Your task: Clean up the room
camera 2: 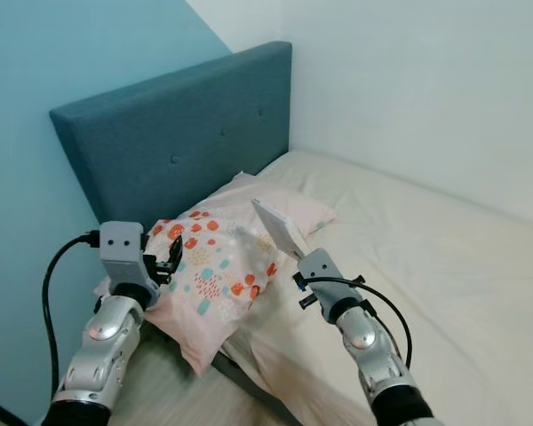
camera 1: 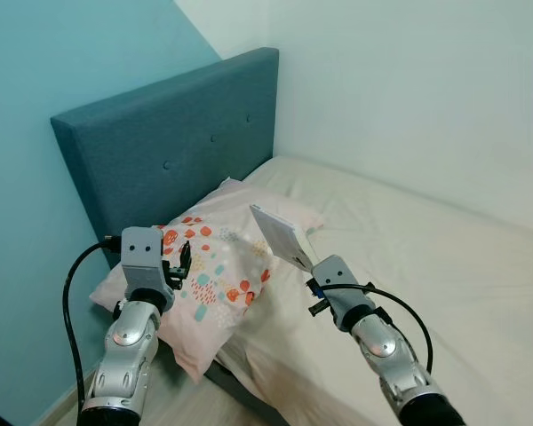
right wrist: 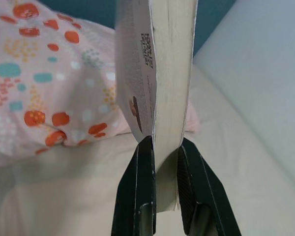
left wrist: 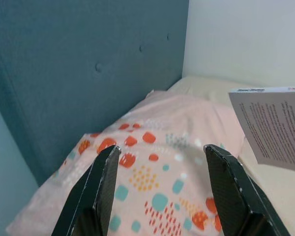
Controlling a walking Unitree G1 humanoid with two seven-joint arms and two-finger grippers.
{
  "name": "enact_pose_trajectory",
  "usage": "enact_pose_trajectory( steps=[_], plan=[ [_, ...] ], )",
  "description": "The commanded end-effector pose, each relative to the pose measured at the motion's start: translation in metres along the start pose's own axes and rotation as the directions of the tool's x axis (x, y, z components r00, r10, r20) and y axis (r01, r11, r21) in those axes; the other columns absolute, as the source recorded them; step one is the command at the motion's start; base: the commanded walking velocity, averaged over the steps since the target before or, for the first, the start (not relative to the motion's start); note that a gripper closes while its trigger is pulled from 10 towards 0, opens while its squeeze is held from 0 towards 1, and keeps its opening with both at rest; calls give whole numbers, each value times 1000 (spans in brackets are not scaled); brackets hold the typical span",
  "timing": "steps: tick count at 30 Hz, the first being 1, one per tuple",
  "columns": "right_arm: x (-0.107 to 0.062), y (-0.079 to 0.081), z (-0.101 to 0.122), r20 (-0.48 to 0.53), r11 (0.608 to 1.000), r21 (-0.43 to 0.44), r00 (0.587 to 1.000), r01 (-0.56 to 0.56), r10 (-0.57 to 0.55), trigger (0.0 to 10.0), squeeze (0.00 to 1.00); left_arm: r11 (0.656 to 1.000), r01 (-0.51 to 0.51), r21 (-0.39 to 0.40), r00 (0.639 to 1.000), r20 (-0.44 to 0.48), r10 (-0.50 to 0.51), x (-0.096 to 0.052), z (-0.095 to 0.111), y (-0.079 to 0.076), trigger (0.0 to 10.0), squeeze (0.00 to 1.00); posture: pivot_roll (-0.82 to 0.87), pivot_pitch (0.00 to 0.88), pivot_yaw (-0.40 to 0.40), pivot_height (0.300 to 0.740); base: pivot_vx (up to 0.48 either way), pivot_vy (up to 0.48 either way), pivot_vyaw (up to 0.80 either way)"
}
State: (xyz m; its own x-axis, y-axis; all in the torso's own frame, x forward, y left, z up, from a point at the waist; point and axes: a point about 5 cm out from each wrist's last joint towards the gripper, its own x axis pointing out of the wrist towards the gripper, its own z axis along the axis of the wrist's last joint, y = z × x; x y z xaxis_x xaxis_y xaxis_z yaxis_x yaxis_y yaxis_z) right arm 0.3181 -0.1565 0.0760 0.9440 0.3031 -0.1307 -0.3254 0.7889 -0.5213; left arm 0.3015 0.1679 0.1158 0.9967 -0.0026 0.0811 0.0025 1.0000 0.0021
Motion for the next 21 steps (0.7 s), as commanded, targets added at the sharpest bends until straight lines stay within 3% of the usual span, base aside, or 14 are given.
enact_pose_trajectory(
  steps=[1,12,21],
  plan=[
    [3,-2,10,54,998,-59,998,-20,23,10000,0,1000,17,10,1000,2,-17,-3,0,-2,10000,0,94,0,-40,654,0,0,0],
    [2,-22,15,56,961,-262,993,-90,108,10000,0,999,34,7,999,-10,-34,-5,-2,-3,10000,0,88,0,-42,604,0,0,0],
    [-2,-29,14,47,945,-315,993,-86,106,10000,0,999,51,-1,999,-18,-51,-6,-3,-5,10000,0,87,0,-40,580,0,0,0]
  ],
)
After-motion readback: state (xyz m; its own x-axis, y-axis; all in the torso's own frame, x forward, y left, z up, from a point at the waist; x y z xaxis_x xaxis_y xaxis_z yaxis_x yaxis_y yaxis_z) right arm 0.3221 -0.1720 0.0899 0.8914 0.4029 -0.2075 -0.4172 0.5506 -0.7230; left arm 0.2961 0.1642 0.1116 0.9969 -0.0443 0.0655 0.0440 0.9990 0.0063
